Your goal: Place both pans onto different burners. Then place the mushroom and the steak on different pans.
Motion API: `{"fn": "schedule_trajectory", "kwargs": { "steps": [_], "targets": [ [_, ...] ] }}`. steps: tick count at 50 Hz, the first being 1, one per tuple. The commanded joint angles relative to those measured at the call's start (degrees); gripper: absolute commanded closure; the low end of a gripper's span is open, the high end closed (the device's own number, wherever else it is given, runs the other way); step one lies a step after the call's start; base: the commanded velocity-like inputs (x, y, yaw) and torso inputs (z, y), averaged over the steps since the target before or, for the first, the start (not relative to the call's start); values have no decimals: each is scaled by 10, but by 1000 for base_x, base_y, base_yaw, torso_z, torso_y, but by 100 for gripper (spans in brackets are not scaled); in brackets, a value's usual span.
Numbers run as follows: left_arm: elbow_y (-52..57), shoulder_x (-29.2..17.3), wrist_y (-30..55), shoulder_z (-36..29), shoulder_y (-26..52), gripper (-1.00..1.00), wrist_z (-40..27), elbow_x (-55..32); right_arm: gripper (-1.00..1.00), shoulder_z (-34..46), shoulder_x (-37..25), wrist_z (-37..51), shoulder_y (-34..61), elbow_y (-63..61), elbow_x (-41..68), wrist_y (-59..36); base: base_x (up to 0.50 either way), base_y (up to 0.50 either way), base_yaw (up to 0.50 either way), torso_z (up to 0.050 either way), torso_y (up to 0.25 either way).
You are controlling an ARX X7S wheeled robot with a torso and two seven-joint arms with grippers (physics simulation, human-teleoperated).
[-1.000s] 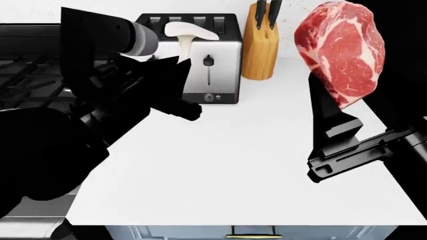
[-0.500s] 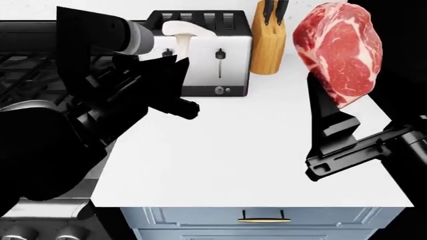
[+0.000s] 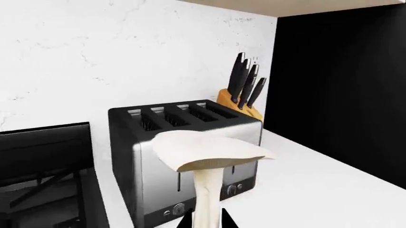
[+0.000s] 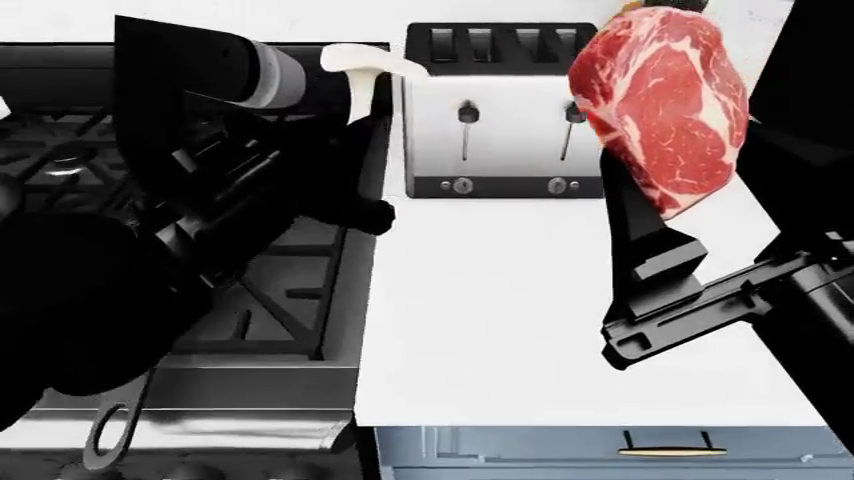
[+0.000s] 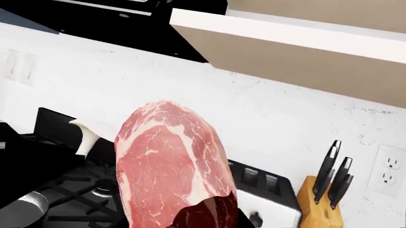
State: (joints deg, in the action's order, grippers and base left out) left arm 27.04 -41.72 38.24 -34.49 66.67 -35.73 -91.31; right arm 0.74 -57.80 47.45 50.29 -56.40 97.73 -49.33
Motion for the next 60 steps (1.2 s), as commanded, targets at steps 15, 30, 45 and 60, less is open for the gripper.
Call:
{"fn": "schedule_trajectory", "kwargs": {
  "steps": [15, 30, 45, 60],
  "targets": [
    [-4, -2, -4, 2, 1, 100, 3, 0, 100, 3, -4, 10, 22, -1, 0, -11, 113, 500, 0, 0, 0],
    [2, -2, -2, 2, 6, 100, -4, -5, 100, -6, -10, 12, 18, -5, 2, -10, 18, 500, 0, 0, 1],
    [4, -6, -3, 5, 5, 100, -5, -7, 100, -5, -11, 18, 25, -7, 9, -11, 0, 500, 0, 0, 0],
    [-1, -4, -4, 2, 4, 100, -2, -3, 100, -17, -6, 9, 5, -3, -1, -7, 0, 500, 0, 0, 1]
  ]
}}
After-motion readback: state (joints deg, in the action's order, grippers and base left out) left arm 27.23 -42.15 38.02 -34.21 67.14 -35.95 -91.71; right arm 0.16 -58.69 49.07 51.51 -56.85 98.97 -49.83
